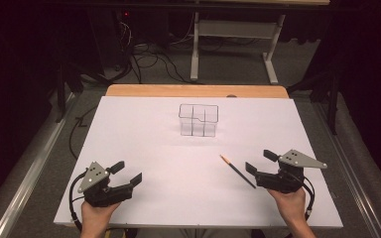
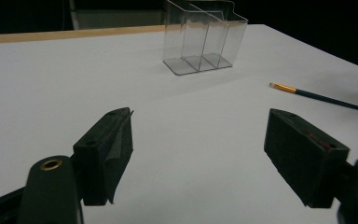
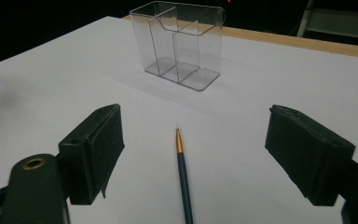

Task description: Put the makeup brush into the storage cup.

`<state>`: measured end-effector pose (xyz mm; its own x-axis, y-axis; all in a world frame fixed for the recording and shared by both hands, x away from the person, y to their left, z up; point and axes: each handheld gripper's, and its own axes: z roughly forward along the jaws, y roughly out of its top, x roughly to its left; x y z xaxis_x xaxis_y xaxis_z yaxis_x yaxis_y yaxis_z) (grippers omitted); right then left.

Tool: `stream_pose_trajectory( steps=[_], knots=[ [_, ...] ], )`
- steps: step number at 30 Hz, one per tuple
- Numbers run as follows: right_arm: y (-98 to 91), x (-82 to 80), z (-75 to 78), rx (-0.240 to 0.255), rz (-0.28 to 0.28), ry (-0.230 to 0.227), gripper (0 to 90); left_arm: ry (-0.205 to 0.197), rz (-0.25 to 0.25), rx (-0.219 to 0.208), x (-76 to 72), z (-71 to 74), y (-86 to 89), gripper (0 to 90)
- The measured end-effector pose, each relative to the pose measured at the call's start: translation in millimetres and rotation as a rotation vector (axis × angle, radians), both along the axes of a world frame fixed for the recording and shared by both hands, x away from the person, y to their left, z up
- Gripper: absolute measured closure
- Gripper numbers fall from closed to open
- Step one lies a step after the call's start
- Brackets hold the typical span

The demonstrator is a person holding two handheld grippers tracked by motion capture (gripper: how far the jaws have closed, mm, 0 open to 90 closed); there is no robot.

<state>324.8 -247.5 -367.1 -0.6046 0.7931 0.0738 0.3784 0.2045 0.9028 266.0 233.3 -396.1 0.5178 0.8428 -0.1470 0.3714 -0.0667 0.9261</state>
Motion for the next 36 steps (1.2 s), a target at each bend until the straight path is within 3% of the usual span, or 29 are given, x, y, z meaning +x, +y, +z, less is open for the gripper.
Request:
stream_pose_trajectory(
  steps=[4, 36],
  knots=[
    [3.5, 3.4, 2.1, 0.000, 0.006, 0.003, 21.0, 0.001, -0.004, -0.016, 0.1, 0.3, 0.2, 23.5],
    [34.8, 25.2, 15.7, -0.019, 0.052, -0.009, 22.0, -0.016, 0.000, 0.004, 12.9, -1.1, -5.6, 23.5]
  ],
)
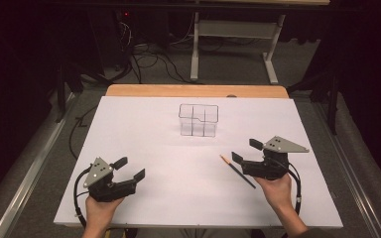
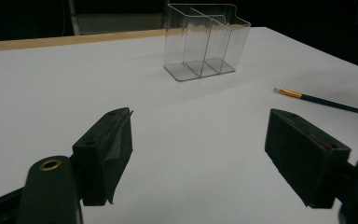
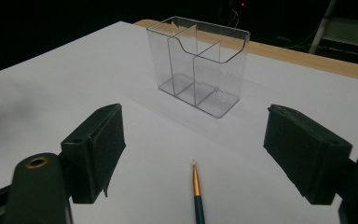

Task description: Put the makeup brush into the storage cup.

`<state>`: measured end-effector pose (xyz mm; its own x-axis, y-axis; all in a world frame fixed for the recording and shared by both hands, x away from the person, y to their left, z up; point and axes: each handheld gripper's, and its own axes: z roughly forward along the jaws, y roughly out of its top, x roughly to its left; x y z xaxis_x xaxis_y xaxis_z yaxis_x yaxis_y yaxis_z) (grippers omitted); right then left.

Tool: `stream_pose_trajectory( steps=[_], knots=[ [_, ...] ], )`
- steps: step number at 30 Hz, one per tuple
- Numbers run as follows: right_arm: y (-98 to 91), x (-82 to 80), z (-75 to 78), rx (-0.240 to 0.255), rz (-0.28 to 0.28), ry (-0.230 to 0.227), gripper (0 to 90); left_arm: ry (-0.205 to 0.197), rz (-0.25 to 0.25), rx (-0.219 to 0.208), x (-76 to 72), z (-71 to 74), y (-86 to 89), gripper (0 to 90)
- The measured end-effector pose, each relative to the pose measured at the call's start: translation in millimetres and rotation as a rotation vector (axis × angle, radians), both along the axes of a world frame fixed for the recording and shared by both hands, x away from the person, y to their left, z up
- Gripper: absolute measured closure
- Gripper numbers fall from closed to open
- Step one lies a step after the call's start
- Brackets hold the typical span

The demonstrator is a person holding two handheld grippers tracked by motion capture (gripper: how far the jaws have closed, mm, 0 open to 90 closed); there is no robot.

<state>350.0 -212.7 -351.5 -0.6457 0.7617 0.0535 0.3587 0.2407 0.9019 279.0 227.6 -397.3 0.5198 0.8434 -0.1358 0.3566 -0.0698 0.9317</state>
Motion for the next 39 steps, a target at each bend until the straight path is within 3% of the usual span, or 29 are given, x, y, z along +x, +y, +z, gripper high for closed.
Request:
stream_pose_trajectory(
  steps=[14, 19, 28, 29, 32, 39],
  knots=[
    [-0.1, 6.0, 5.7, -0.045, 0.010, 0.045, 22.7, -0.003, 0.000, 0.001, 1.2, 0.0, 0.1, 23.5],
    [-0.2, 7.6, 7.6, -0.083, 0.015, 0.086, 25.1, -0.004, -0.002, 0.005, 1.3, 0.0, 0.4, 23.5],
    [1.5, 9.0, 12.5, -0.179, 0.036, 0.117, 28.5, 0.002, 0.000, 0.011, 1.5, -0.9, 0.1, 23.3],
    [2.8, 9.5, 13.8, -0.211, 0.042, 0.143, 29.5, 0.001, -0.001, 0.011, 1.4, -0.8, 0.0, 23.4],
    [3.9, 10.1, 15.1, -0.239, 0.045, 0.160, 29.7, -0.004, -0.001, 0.011, 0.9, -0.6, -0.1, 23.5],
    [8.0, 13.6, 15.9, -0.270, 0.068, 0.212, 28.6, -0.014, 0.000, 0.004, -0.7, 0.2, 0.0, 24.1]
  ],
)
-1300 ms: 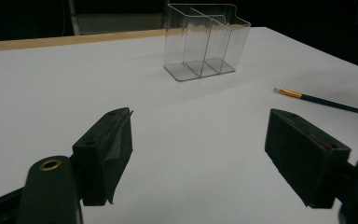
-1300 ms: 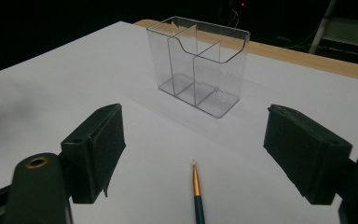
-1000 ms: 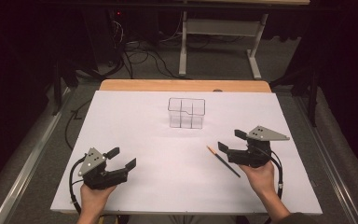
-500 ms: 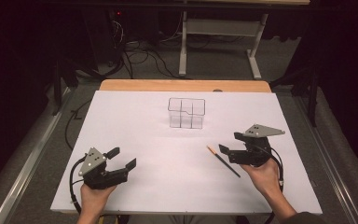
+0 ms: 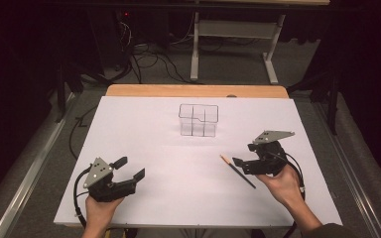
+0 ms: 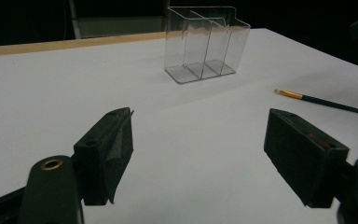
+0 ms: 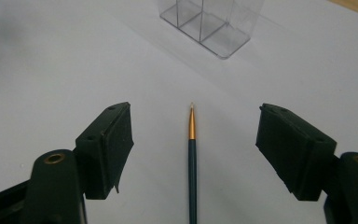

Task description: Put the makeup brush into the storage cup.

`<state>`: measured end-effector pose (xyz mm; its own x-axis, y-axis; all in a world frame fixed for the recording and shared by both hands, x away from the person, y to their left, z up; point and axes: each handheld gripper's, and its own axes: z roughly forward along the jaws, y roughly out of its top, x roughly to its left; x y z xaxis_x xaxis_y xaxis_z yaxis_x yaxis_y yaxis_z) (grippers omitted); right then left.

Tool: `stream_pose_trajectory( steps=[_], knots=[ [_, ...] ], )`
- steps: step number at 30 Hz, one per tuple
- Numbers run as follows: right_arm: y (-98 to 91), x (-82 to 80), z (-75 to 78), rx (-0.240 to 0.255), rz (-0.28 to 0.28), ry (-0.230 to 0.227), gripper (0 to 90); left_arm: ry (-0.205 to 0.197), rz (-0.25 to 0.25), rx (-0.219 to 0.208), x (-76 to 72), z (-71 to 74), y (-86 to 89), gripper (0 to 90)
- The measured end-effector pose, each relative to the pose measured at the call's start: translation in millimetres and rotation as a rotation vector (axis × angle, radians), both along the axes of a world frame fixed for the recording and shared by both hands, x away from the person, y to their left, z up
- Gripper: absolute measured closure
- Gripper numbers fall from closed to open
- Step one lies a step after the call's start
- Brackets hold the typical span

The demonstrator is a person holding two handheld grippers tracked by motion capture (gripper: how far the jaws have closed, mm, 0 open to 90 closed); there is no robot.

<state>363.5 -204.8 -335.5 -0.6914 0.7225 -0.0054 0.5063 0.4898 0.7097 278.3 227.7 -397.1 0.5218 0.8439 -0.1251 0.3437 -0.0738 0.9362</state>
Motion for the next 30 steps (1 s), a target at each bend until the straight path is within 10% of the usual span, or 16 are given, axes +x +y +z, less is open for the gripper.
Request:
stream_pose_trajectory(
  steps=[30],
  knots=[
    [10.5, 11.7, 10.0, -0.175, -0.003, 0.129, 30.3, 0.002, 0.000, 0.004, -0.7, 0.2, -0.9, 23.6]
  ],
)
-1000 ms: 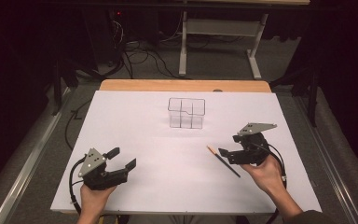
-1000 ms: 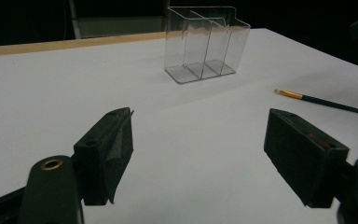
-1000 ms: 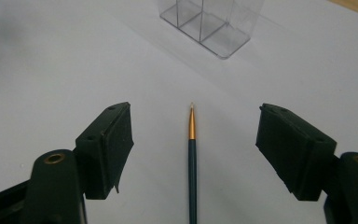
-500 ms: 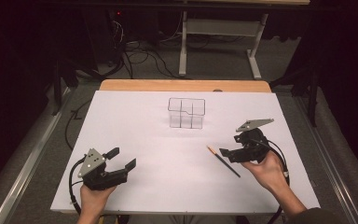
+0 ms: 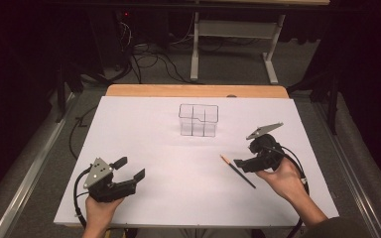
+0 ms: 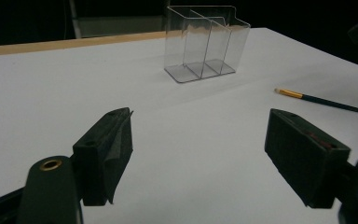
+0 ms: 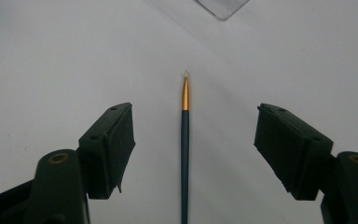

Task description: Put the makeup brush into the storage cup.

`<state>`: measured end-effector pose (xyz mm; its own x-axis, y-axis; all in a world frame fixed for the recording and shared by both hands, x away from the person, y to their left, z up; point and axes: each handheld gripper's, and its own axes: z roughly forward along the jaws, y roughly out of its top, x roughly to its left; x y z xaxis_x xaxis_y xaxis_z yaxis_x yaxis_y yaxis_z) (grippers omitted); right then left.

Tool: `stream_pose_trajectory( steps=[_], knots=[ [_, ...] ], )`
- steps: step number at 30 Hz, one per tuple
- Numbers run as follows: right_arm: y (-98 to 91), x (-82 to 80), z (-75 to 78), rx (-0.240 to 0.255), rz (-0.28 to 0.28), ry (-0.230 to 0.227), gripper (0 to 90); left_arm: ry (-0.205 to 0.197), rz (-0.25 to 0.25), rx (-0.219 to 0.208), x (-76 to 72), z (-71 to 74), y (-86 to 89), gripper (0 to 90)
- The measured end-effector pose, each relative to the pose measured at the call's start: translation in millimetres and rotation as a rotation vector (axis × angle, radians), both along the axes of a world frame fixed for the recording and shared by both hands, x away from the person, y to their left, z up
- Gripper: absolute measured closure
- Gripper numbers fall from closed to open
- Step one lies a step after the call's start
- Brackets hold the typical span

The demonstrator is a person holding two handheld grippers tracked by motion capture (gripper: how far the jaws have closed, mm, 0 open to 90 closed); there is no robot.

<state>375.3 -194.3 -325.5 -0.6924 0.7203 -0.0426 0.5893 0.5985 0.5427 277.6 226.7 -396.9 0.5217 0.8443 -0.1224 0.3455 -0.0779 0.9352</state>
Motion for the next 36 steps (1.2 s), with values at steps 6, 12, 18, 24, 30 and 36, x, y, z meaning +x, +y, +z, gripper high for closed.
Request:
stream_pose_trajectory(
  steps=[6, 12, 18, 24, 30, 36],
  knots=[
    [3.3, 3.9, -1.3, -0.054, 0.002, 0.046, 32.8, -0.004, -0.001, 0.001, -0.2, 0.3, 0.3, 23.7],
    [6.7, 6.8, -1.7, -0.090, 0.009, 0.084, 37.1, -0.001, -0.002, 0.002, 0.0, 0.1, -0.4, 23.7],
    [10.2, 10.8, -4.4, -0.143, 0.002, 0.128, 40.6, -0.003, -0.002, 0.001, -0.3, 0.2, -0.2, 23.7],
    [15.8, 13.0, -7.5, -0.187, 0.002, 0.152, 43.9, -0.004, -0.002, 0.001, -0.5, 0.4, 0.0, 23.7],
    [20.9, 15.0, -11.7, -0.214, 0.014, 0.197, 47.9, -0.008, 0.004, -0.001, -1.0, 0.6, 0.1, 23.6],
    [25.6, 16.7, -20.6, -0.237, 0.015, 0.226, 51.8, -0.005, -0.003, 0.008, -1.0, 0.2, -1.1, 23.5]
  ],
)
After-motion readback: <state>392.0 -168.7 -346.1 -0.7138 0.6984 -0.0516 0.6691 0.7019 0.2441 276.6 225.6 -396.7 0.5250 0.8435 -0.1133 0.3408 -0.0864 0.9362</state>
